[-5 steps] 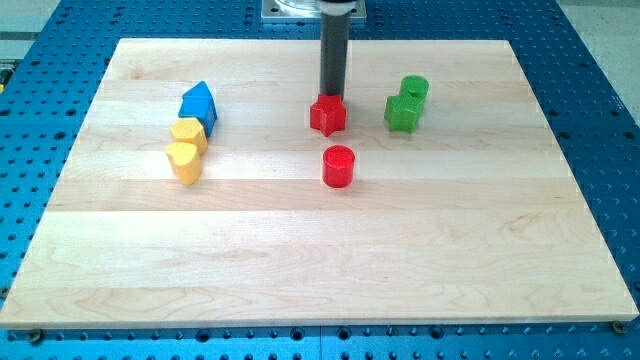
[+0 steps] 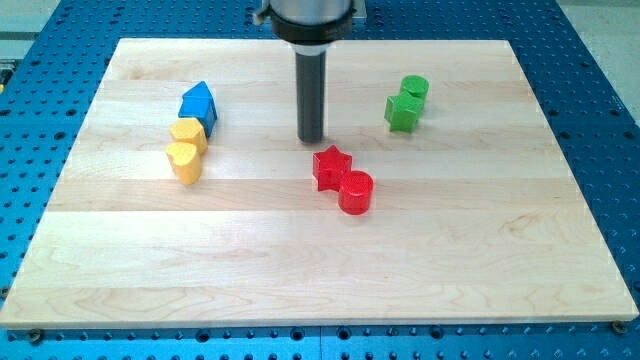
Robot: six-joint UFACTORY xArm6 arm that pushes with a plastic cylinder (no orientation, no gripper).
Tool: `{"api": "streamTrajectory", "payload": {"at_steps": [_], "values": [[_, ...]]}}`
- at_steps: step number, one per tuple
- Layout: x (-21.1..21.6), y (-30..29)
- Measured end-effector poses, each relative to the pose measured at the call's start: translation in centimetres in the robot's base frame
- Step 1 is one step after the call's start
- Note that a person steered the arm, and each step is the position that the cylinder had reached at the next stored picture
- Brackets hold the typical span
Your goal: Separate the blue blocks from the yellow blocks
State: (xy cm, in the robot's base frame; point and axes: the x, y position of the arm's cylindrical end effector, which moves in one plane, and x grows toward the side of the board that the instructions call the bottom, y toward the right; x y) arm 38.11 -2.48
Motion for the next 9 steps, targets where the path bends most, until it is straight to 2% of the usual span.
{"api": "streamTrajectory", "payload": {"at_steps": [2, 4, 7, 9], "values": [[0.0, -9.3], [0.0, -14.3], [0.1, -15.9], [6.4, -16.8]]}}
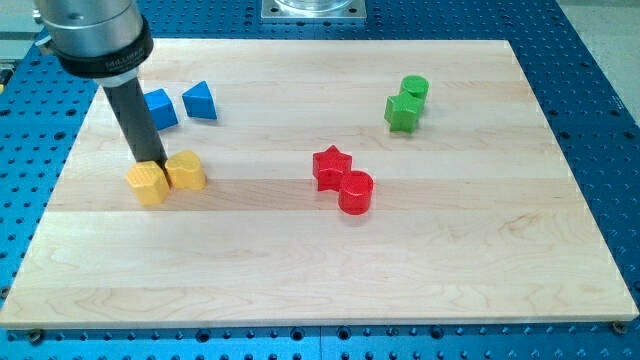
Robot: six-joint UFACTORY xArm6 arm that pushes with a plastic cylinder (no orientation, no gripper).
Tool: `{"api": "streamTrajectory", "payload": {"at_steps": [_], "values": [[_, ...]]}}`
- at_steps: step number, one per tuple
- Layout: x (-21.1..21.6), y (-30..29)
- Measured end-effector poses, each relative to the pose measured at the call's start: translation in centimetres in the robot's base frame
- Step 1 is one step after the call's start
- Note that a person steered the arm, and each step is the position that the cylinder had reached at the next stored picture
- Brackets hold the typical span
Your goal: Separate the blue blocks from the yellow blocks
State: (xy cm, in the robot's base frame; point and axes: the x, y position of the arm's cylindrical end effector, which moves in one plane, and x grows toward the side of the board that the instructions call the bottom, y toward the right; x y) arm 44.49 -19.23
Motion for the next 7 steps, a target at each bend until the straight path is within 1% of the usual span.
{"api": "streamTrajectory", "payload": {"at_steps": [1, 2, 3, 4, 5, 7], "values": [[0.1, 0.0], [-0.9, -1.2], [-4.0, -4.7], [-7.2, -6.2], [-8.6, -5.3], [-8.6, 0.3]]}}
